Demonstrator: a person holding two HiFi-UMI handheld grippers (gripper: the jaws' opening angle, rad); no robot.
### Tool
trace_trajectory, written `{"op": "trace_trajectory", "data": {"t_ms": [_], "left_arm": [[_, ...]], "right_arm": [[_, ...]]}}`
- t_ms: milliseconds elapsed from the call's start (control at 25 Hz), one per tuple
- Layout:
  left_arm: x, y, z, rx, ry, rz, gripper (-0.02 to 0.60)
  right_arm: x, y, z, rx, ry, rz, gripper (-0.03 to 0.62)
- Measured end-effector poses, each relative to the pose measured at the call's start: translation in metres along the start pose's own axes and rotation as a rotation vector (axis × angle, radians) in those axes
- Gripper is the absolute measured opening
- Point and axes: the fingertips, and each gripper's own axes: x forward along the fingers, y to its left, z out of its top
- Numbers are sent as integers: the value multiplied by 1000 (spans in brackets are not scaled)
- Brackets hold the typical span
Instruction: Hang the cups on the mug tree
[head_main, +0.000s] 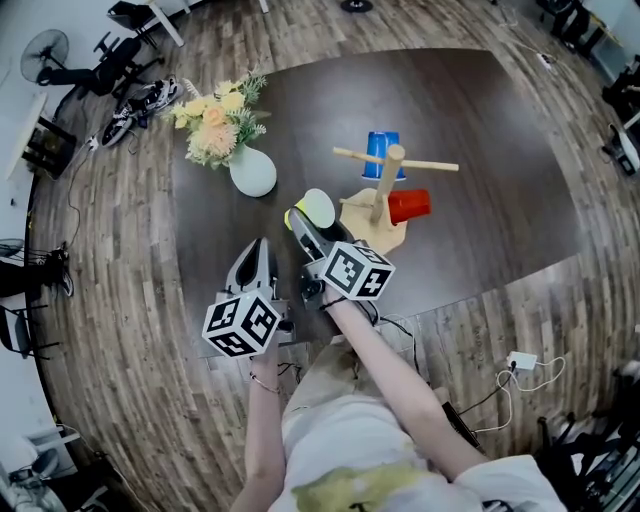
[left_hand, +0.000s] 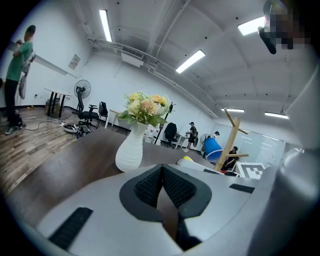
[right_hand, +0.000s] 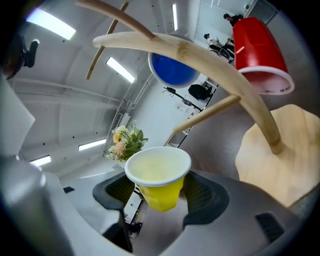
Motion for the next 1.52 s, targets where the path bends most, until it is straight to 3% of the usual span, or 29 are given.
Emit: {"op": "trace_trajectory", "data": {"t_ms": [480, 1200, 1520], "left_arm": [[2, -14, 1, 31, 10, -29, 23], [12, -36, -3, 63, 30, -72, 23], [15, -42, -5, 74, 41, -79, 23]], "right_arm": [[-12, -8, 20, 242, -113, 72, 310], [-34, -35, 44, 452, -256, 79, 310], [-46, -50, 44, 517, -294, 38, 310]]}}
